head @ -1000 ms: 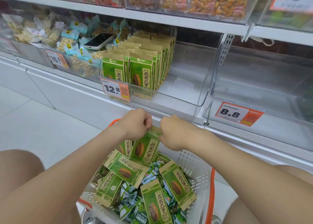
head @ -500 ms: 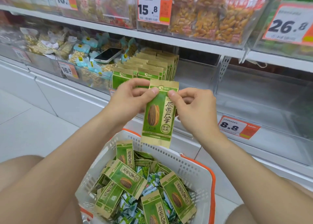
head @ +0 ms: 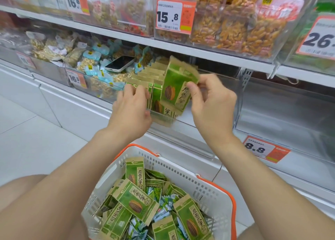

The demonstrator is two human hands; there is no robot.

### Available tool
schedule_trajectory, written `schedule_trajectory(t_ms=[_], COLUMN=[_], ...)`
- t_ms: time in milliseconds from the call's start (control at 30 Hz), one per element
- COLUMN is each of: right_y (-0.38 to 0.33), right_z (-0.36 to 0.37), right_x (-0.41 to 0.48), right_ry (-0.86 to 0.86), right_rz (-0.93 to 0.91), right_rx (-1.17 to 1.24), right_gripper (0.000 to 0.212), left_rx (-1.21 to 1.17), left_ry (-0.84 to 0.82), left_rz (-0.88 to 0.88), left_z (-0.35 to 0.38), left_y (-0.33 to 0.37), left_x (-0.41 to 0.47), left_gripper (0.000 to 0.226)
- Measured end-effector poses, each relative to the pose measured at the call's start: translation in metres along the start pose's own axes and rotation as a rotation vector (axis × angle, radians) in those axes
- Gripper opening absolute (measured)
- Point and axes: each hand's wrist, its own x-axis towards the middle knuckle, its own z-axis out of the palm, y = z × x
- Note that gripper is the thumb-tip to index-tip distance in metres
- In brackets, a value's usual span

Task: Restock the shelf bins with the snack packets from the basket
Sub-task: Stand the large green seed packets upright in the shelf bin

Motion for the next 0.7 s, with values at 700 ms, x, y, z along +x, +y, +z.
schedule_trajectory(t_ms=[700], right_y=[-0.002], right_z=[0.030], right_x=[-0.009], right_ry=[-0.301], right_rz=[0.047], right_rx=[-0.196], right_gripper=[0.018], left_rx=[0.068], left_ry=[0.068], left_rz=[0.086], left_z=[0.002], left_y=[-0.007], left_x=[-0.001], left_gripper=[0.012])
